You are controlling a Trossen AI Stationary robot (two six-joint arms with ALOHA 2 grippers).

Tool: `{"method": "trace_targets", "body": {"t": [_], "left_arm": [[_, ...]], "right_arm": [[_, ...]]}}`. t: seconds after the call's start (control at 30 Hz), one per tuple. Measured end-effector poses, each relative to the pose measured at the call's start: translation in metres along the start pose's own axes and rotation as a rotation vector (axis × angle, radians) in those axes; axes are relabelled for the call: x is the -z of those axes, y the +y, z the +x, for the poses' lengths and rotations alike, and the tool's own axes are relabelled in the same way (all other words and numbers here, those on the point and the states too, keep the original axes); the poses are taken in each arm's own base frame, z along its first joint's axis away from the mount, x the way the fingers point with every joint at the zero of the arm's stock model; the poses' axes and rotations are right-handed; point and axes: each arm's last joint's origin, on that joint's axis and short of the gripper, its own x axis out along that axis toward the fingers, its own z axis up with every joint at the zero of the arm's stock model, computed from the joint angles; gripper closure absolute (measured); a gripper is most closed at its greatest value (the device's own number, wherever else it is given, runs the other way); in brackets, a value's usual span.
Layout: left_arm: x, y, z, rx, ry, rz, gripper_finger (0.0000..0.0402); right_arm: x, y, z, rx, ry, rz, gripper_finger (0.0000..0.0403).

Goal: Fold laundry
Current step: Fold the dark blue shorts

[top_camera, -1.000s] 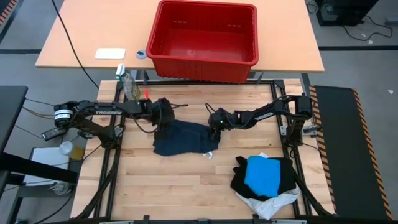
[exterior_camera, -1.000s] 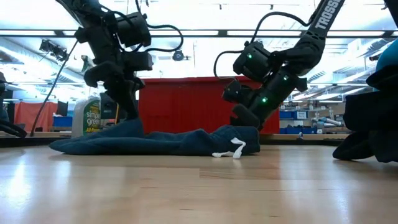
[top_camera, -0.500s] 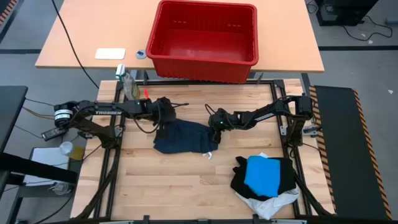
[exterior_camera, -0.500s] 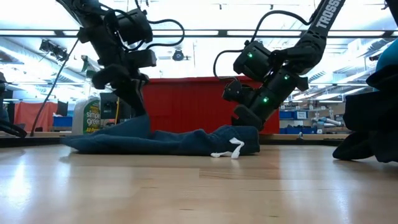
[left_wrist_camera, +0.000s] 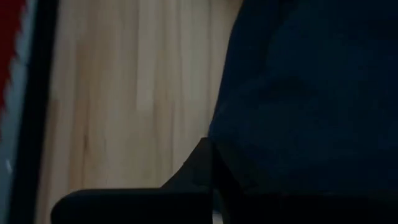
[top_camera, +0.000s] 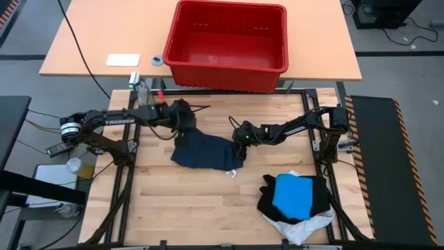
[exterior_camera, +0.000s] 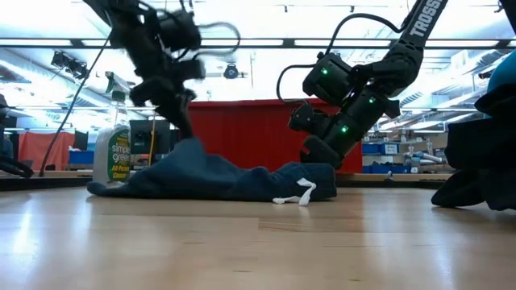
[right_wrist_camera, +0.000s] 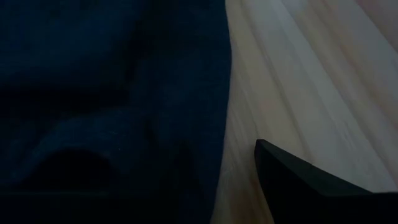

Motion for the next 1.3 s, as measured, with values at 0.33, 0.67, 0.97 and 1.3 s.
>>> {"method": "trace_targets", "body": {"t": [0.33, 0.67, 0.97, 1.3], "left_arm": [[0.035, 0.013, 0.015, -0.007, 0.114, -0.115, 0.0395], [0.035, 0.019, 0.025, -0.041, -0.028, -0.048, 0.0395], [0.054, 0.023, 0.033, -0.073, -0.016, -0.040, 0.0395], [0.065, 0.031, 0.040, -0.192, -0.095, -0.073, 0.0372]], "right_arm": [[-0.001, 0.000, 0.000, -0.002, -0.012, 0.005, 0.0197], [-0.001, 0.000, 0.000, -0.002, -0.015, 0.003, 0.0197], [-0.001, 0.000, 0.000, -0.006, -0.020, 0.002, 0.0197], [-0.002, 0.001, 0.000, -0.007, -0.023, 0.008, 0.0197]]}}
